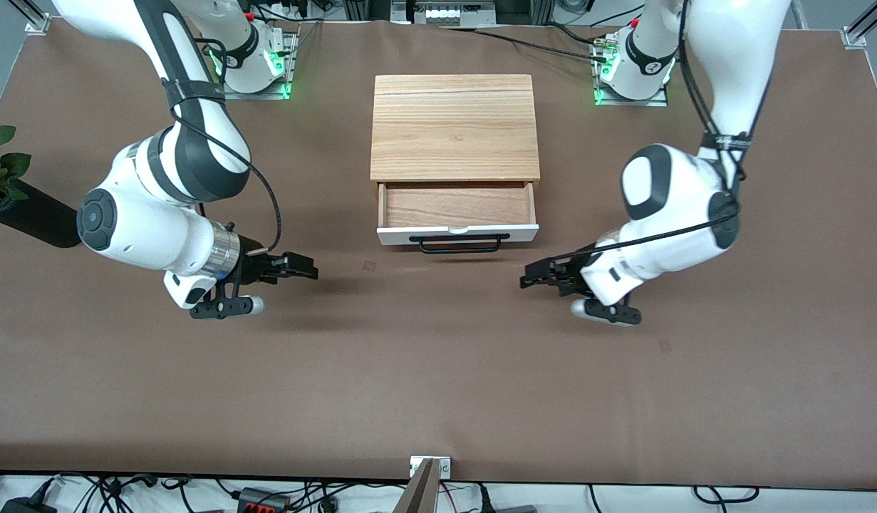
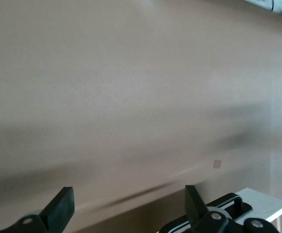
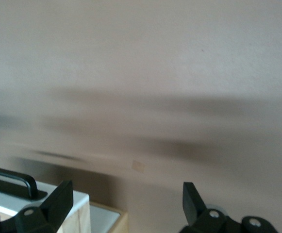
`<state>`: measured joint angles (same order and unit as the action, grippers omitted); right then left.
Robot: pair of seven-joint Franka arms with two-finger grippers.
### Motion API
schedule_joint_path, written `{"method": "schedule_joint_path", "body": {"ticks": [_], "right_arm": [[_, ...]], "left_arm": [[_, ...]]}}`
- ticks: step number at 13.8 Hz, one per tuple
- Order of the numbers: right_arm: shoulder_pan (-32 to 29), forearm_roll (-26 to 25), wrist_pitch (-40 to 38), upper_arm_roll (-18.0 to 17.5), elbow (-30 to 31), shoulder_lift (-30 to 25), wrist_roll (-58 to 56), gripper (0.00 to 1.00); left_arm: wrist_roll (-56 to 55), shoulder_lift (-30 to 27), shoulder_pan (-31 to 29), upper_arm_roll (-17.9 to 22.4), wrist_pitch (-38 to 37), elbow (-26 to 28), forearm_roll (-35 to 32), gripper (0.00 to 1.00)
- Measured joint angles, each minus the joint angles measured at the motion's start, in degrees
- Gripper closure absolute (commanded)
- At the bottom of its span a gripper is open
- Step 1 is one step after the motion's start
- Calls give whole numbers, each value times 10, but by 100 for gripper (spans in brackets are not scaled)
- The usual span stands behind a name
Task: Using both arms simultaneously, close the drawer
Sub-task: 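Move the right gripper toward the drawer while the left gripper approaches too, then bring both grippers against the white drawer front beside the handle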
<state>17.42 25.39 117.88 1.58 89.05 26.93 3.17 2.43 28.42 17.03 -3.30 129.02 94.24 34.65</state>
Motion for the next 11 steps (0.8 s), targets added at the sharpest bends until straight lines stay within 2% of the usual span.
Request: {"method": "schedule_joint_path", "body": {"ticks": [3,8,11], "right_arm": [[17,24,23,0,0,14,-1,0],[68,35,45,-1,0,41,0,0],[86,37,43,-1,1,55,0,0]], "left_arm": [[0,20,1,-15,-2,2,1,0],[0,28,0,-48,-14,28,4,0],[0,28,-3,-52,-69,35,4,0]]}}
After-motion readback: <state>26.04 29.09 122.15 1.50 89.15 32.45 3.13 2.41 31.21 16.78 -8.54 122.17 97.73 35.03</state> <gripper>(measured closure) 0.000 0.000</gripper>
